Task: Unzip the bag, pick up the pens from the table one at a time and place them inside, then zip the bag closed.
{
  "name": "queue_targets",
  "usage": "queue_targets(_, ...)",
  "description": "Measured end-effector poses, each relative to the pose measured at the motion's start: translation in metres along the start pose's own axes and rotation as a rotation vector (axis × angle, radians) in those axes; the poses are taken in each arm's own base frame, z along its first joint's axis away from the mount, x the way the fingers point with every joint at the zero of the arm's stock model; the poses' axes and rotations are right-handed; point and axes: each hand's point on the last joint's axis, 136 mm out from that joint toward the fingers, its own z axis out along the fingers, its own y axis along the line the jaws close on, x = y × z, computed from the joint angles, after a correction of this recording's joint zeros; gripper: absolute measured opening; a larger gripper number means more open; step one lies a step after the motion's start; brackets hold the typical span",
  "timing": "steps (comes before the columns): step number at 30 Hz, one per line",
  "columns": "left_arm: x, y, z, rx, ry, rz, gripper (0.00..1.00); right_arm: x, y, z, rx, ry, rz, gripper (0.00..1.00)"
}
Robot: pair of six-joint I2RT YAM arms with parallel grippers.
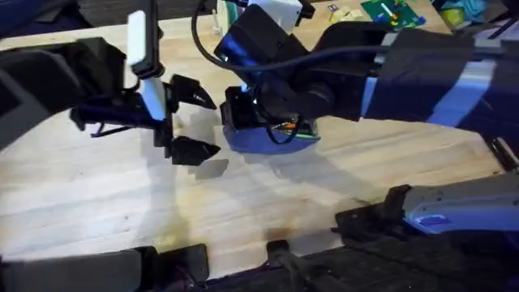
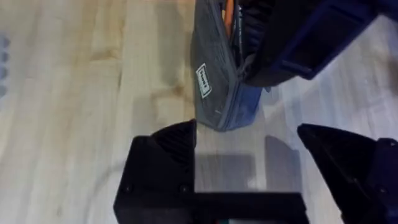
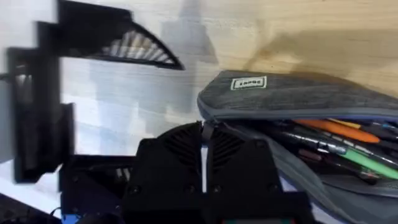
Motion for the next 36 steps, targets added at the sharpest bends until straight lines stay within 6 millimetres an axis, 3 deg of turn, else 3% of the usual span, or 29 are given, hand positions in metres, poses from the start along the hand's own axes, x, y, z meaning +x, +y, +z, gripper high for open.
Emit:
queue_targets(7, 0.003, 0.003, 0.025, 0.069, -0.067, -0.036, 0.993, 0.001, 0.001, 0.0, -0.007, 0.006, 0.0, 0.031)
queue_targets(13, -0.006, 0.006, 0.036, 0.077, -0.105, 0.018, 0.991, 0.001, 0.001, 0.0, -0.007, 0.006, 0.0, 0.031)
queue_targets(18, -0.011, 0.009, 0.04, 0.075, -0.113, 0.014, 0.718, 0.001, 0.002, 0.0, -0.009, 0.008, 0.0, 0.031)
queue_targets(22, -0.011, 0.011, 0.04, 0.068, -0.111, 0.005, 0.123, 0.001, 0.001, 0.0, -0.01, 0.006, 0.002, 0.031)
queue_targets(23, -0.011, 0.011, 0.04, 0.068, -0.11, 0.003, 0.069, 0.0, 0.001, 0.0, -0.009, 0.005, 0.002, 0.031)
queue_targets(36, -0.011, 0.011, 0.04, 0.07, -0.109, -0.019, 0.045, 0.0, -0.004, -0.003, 0.0, 0.012, -0.042, 0.031)
